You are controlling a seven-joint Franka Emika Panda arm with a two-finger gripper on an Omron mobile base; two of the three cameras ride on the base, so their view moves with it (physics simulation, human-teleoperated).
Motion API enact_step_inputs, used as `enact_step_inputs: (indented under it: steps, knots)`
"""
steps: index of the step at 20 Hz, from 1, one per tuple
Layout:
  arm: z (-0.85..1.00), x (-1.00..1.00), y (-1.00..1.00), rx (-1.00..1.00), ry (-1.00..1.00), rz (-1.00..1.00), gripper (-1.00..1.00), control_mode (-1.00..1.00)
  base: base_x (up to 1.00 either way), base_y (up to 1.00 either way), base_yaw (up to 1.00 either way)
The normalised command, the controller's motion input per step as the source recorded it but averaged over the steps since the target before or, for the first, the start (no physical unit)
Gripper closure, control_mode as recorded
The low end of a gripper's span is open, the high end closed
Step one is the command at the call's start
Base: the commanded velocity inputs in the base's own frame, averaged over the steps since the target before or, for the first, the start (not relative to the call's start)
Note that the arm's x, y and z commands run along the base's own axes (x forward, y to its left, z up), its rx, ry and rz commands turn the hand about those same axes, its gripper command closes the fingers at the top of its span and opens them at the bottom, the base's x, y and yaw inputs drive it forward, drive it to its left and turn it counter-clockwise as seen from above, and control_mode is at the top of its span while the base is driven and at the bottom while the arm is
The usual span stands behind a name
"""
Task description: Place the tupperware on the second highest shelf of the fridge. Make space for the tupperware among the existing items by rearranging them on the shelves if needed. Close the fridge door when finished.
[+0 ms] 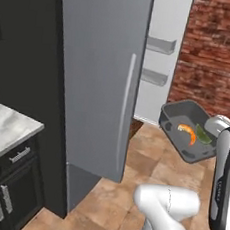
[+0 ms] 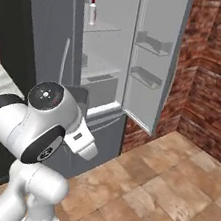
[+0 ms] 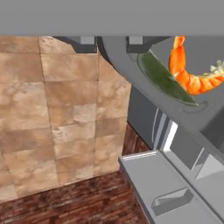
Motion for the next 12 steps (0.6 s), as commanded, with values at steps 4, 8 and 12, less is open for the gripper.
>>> enact_step_inputs:
  steps: [4, 8, 12]
  knots:
    - [0.0, 0.0, 0.0, 0.0, 0.0, 0.0, 1.0, 1.0, 0.51, -1.0, 0.36]
    - [0.0, 0.0, 0.0, 0.0, 0.0, 0.0, 1.0, 1.0, 0.22, -1.0, 0.43]
    - [0.0, 0.0, 0.0, 0.0, 0.0, 0.0, 1.0, 1.0, 0.27, -0.77, 0.53]
